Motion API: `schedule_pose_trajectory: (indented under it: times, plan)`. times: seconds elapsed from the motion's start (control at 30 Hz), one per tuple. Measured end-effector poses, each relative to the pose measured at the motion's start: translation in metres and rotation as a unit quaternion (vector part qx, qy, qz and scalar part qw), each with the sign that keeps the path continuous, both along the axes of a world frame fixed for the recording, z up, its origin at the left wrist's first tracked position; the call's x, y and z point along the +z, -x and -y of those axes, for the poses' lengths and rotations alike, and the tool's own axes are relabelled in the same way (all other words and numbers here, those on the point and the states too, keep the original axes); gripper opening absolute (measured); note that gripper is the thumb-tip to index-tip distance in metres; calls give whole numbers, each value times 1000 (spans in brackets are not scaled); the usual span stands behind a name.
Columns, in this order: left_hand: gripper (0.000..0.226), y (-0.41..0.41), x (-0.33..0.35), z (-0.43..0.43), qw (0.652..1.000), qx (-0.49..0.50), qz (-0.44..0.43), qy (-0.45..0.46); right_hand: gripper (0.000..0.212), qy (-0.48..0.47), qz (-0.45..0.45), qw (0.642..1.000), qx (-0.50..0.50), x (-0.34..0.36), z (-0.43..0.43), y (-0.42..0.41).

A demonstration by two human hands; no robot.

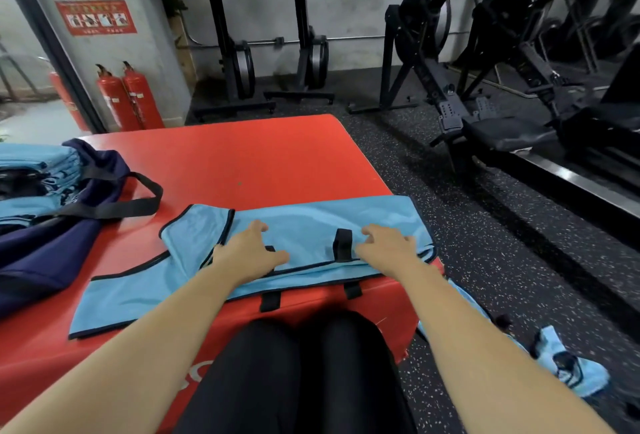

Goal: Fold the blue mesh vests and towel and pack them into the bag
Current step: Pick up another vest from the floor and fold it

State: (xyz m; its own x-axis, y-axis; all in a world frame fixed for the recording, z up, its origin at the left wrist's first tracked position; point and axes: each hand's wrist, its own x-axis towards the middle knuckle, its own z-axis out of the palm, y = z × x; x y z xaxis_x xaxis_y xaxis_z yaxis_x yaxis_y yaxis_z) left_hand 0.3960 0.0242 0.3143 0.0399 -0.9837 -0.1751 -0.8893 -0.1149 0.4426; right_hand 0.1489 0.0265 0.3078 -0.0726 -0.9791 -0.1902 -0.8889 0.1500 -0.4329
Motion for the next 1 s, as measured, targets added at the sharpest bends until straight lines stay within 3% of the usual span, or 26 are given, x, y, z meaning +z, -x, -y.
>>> schedule_pose_trajectory:
  times: [0.1,0.17,0.23,0.33,0.4,0.5,0.53,0.6,0.63,0.67,0.77,0.83,1.0]
  plan:
    - [53,0,-5,0,994,54,-97,6,73,-29,188,981,-44,1,2,-20]
    - [35,-4,2,-3,983,39,-175,-23,65,-21,262,963,-53,-2,3,-24]
    - [42,-9,11,-8,966,12,-249,-62,41,-4,284,957,-60,1,2,-21]
    - [43,-11,19,-6,958,21,-274,-81,44,-22,247,968,-34,5,-5,-12]
    - [37,-5,14,7,977,28,-211,-20,41,-38,155,987,6,5,-10,-8]
    - [18,14,0,22,993,-78,-57,65,30,-24,48,998,34,1,-14,-3]
    - [21,19,-7,25,991,-117,24,66,29,-3,22,999,28,0,-14,0]
    - [60,22,-22,24,967,-179,183,7,27,78,-25,997,7,0,-11,3]
    - [72,21,-29,22,956,-193,218,-21,20,121,-35,992,-6,0,-10,3]
    - [78,20,-34,20,953,-199,223,-45,20,142,-33,989,-7,-3,-7,1]
    - [85,19,-45,8,961,-188,192,-62,69,5,-35,999,27,-13,-3,-8]
    - [87,19,-45,3,966,-164,190,-60,76,-82,-74,993,42,-27,-4,-18]
    - [88,-9,-40,-10,979,-57,175,-84,82,-118,-145,981,48,-39,-4,-19]
